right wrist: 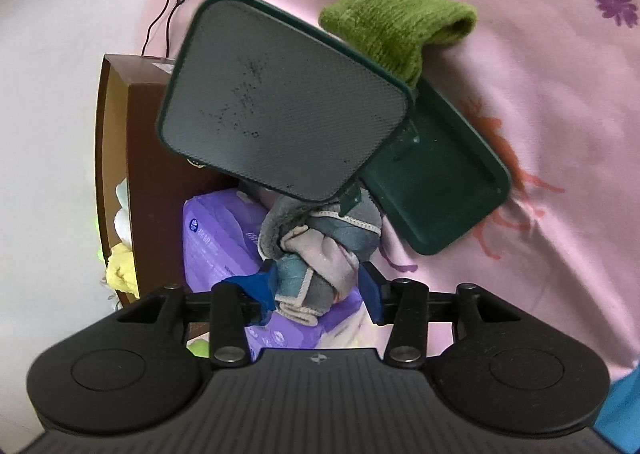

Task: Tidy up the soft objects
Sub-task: 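Carry the lime green yarn plush and grey sock bundle over the box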

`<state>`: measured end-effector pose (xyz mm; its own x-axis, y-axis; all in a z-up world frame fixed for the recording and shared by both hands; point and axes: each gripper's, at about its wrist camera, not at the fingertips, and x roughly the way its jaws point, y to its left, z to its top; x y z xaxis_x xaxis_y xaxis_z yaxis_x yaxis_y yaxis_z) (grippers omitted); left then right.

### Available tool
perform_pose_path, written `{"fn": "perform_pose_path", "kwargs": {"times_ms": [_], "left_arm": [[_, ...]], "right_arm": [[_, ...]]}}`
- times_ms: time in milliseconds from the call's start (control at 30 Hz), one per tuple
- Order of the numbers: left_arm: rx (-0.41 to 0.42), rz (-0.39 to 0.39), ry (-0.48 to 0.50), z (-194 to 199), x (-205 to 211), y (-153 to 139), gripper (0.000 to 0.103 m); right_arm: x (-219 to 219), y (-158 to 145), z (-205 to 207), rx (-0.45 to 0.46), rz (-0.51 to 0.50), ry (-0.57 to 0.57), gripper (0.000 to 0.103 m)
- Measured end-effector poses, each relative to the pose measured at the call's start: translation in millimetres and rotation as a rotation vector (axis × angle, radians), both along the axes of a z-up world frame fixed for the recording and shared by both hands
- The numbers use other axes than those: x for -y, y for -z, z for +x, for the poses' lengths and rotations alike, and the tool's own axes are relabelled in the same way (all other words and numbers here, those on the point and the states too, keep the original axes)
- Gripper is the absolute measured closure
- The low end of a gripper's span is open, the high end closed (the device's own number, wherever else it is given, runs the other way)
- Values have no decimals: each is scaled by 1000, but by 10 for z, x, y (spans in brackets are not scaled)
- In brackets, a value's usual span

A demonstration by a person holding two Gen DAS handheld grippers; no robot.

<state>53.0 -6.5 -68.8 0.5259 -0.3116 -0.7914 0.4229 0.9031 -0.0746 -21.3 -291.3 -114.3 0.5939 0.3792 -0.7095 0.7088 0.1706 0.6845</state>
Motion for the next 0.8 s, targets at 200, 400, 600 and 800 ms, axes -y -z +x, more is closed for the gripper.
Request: {"fn": "perform_pose_path", "kwargs": {"times_ms": [200, 400, 600, 800], "left_arm": [[-3, -20, -1, 21, -20, -22, 52], [10, -33, 15, 36, -6, -88, 52], [26, -50, 33, 44, 23, -182, 52], [21, -76, 47, 54, 50, -235, 52]], "right_arm": [[-32, 177, 18, 31, 62, 34, 71], [-54, 180, -114, 87, 34, 46, 82], [20, 79, -274, 138, 20, 39, 88], [60, -7, -431, 186, 41, -2, 88]]}}
